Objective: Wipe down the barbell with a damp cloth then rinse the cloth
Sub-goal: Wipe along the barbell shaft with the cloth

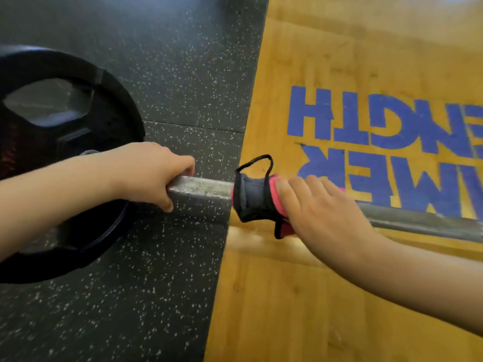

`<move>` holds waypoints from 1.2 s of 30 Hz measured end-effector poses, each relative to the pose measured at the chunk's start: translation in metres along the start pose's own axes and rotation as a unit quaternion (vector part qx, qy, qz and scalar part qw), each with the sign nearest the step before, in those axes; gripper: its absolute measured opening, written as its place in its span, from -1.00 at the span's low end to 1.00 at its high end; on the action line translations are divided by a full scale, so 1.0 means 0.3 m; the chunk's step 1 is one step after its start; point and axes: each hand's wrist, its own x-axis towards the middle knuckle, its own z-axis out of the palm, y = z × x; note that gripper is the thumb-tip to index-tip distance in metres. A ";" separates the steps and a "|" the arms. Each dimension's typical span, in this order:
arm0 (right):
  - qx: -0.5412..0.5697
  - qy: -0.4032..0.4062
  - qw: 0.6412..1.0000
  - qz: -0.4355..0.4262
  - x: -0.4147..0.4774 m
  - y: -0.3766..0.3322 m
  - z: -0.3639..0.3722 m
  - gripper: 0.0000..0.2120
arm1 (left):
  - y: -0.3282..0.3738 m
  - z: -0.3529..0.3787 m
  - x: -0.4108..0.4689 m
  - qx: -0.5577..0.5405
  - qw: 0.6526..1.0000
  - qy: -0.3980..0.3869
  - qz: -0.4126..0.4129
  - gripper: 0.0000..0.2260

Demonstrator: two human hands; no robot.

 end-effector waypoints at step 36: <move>-0.003 -0.007 1.000 0.013 -0.068 0.065 -0.010 -0.64 | 0.037 -0.010 0.053 -0.208 0.969 -0.126 0.053 -0.79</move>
